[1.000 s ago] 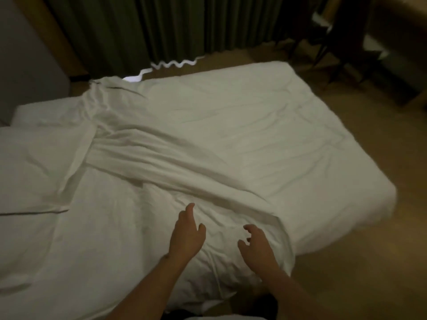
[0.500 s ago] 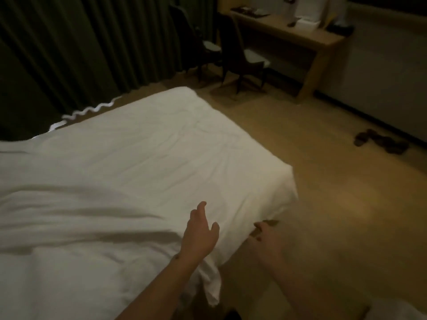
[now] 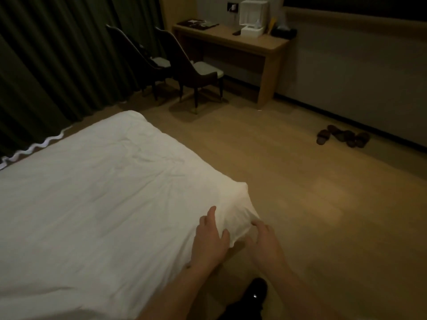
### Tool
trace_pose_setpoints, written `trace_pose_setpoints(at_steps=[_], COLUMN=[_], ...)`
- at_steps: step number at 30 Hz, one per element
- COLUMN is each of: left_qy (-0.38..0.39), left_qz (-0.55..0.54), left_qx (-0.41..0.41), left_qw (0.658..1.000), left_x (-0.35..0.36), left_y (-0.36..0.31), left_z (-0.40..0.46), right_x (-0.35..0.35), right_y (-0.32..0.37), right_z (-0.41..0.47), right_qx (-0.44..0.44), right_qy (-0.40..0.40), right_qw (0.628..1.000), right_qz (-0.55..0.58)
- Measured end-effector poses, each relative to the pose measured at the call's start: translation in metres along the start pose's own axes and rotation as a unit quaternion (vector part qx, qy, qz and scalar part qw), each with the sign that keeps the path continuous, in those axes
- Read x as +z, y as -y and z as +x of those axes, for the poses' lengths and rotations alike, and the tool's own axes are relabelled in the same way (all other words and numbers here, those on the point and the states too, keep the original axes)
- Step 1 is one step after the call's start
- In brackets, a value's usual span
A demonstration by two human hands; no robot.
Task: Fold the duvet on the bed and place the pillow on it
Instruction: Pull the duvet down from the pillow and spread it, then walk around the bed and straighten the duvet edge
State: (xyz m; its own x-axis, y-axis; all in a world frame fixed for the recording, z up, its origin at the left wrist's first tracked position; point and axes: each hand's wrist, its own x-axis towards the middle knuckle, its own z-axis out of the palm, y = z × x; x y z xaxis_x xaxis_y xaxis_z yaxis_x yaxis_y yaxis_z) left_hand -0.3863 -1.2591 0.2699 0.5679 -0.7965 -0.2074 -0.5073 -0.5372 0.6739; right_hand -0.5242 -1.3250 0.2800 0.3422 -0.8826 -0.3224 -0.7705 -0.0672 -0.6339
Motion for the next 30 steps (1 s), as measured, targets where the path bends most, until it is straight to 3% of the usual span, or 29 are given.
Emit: trace_pose_setpoints(at_steps=[6, 15, 23, 30], left_qy=[-0.001, -0.011, -0.105, -0.115], left_qz=[0.014, 0.045, 0.020, 0.064], left_qx=[-0.041, 0.038, -0.037, -0.067], left_qw=[0.999, 0.998, 0.994, 0.989], left_x=[0.074, 0.111, 0.139, 0.140], left_y=[-0.093, -0.246, -0.325, -0.399], left_z=[0.114, 0.270, 0.422, 0.524], right_x=[-0.084, -0.226, -0.295, -0.369], right_y=[-0.029, -0.032, -0.017, 0.009], right_z=[0.137, 0.335, 0.525, 0.670], right_qx=[-0.021, -0.089, -0.176, -0.159], right_qy=[0.017, 0.003, 0.051, 0.113], right_qw=[0.999, 0.988, 0.976, 0.978], right_qz=[-0.044, -0.124, -0.120, -0.073])
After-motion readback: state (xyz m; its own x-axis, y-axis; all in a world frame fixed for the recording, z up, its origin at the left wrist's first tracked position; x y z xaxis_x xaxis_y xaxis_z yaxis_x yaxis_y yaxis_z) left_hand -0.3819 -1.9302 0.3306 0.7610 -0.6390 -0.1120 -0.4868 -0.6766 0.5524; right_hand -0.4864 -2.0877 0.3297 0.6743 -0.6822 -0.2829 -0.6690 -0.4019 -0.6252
